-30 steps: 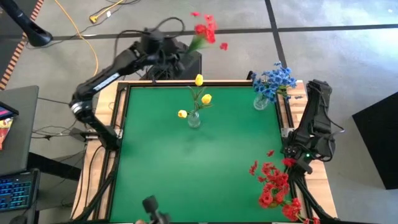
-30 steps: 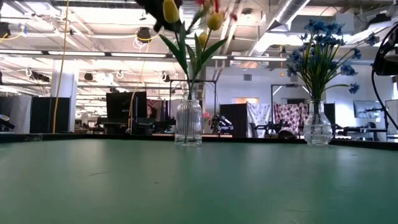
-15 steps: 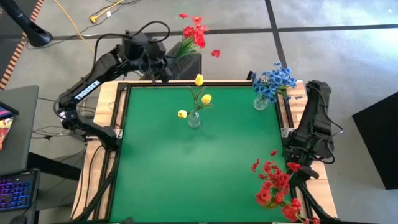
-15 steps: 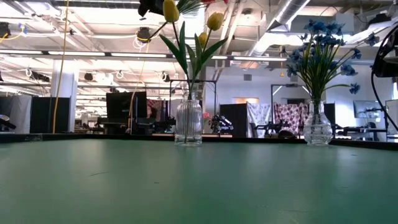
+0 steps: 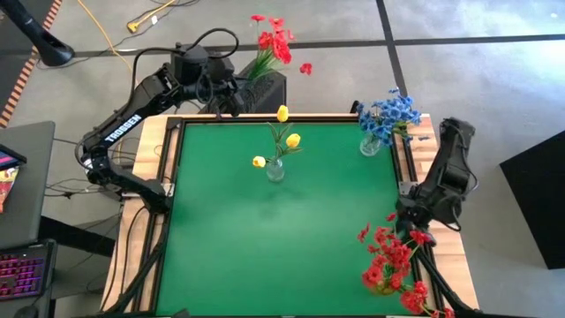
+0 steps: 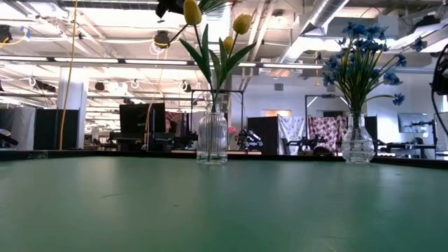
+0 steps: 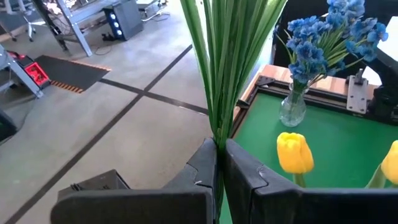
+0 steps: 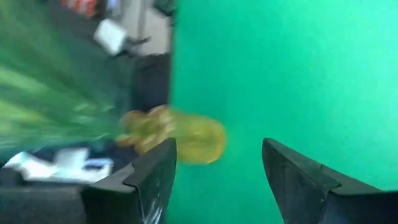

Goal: Sort flowers into vase by color
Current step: Put the red flowers into the yellow vase

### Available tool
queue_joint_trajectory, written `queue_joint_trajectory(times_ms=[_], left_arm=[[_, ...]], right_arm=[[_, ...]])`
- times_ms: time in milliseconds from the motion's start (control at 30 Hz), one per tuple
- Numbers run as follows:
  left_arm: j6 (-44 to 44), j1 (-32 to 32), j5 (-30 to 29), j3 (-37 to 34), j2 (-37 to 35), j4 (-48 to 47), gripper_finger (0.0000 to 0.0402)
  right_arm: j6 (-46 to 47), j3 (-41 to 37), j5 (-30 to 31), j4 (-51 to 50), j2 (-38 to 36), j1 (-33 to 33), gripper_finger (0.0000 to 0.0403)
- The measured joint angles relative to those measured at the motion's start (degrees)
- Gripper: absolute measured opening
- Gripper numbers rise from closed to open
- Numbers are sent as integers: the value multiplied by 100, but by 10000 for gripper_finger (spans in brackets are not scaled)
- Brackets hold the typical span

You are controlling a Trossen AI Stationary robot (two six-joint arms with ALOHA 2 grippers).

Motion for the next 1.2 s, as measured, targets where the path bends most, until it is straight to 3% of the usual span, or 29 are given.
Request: queue_joint_trajectory(times_ms=[100,333,433,667,767,900,1033,1200], left_arm=[[-37,2,-3,0,0,1,0],[-157,-9,21,-2,0,238,0],[-276,-111,334,-4,0,632,0],[-1240,-667,2095,-7,0,2833,0],[-1627,-1092,2528,-7,0,3695,0],[-1815,-1864,2885,-7,0,4067,0],[-1260,-3066,2697,-28,1,3870,0],[-18,-4833,1110,-450,0,3935,0]], right_arm=[[-12,0,555,-293,0,-262,265],[-24,0,2482,-387,0,-953,265],[-83,0,3020,-383,0,-1261,265],[-367,0,3505,-350,0,-1879,265],[-367,0,3529,-338,0,-2068,265],[-367,0,3530,-328,0,-2255,265],[-365,0,3545,-328,0,-2403,265],[-412,0,3596,-328,0,-2541,265]])
